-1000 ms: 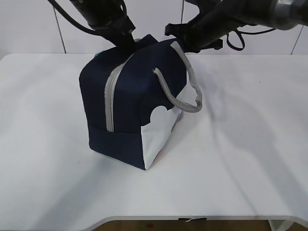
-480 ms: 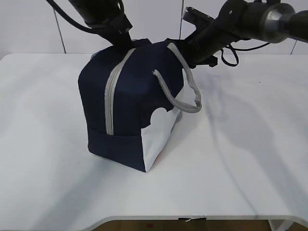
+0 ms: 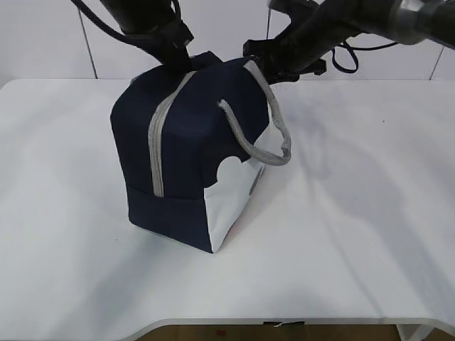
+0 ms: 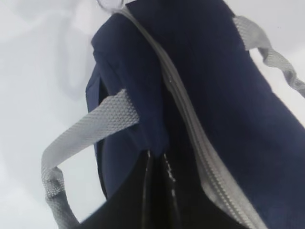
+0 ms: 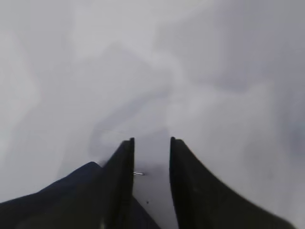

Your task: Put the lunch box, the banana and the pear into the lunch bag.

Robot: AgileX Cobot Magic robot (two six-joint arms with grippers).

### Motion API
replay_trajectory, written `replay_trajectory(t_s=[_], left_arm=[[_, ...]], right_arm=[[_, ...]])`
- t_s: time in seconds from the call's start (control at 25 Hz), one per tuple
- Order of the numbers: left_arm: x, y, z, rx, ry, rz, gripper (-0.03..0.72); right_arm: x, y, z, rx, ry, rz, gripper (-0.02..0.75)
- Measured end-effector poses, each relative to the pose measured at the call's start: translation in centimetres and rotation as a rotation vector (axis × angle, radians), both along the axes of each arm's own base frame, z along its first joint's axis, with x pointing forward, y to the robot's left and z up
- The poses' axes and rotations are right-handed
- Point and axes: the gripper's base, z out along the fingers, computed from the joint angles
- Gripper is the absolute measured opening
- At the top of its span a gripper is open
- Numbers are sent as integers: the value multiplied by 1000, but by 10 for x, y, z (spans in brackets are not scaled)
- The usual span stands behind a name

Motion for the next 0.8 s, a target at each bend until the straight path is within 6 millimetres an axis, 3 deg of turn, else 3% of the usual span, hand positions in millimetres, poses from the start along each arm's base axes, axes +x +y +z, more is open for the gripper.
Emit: replay_trajectory(t_s=[0.08,0.2,0.44,0.56,0.8], left_arm=[[1,2,-1,11,4,38,8],[2,4,-1,12,21,99,68],[-1,7,6,-1,35,158,412],[-10,13,22,3,29,186,431],[-23,25,52,-5,-22,255,368]], right_arm=[[1,0,10,4,-25,3,322],[-1,-1,29,4,-50,18,429],[-22,-8,94,-88,-111,75,465],[-42,-15,123,-172,-87,132,465],[-69,-25,160,-236,-95,149,467]])
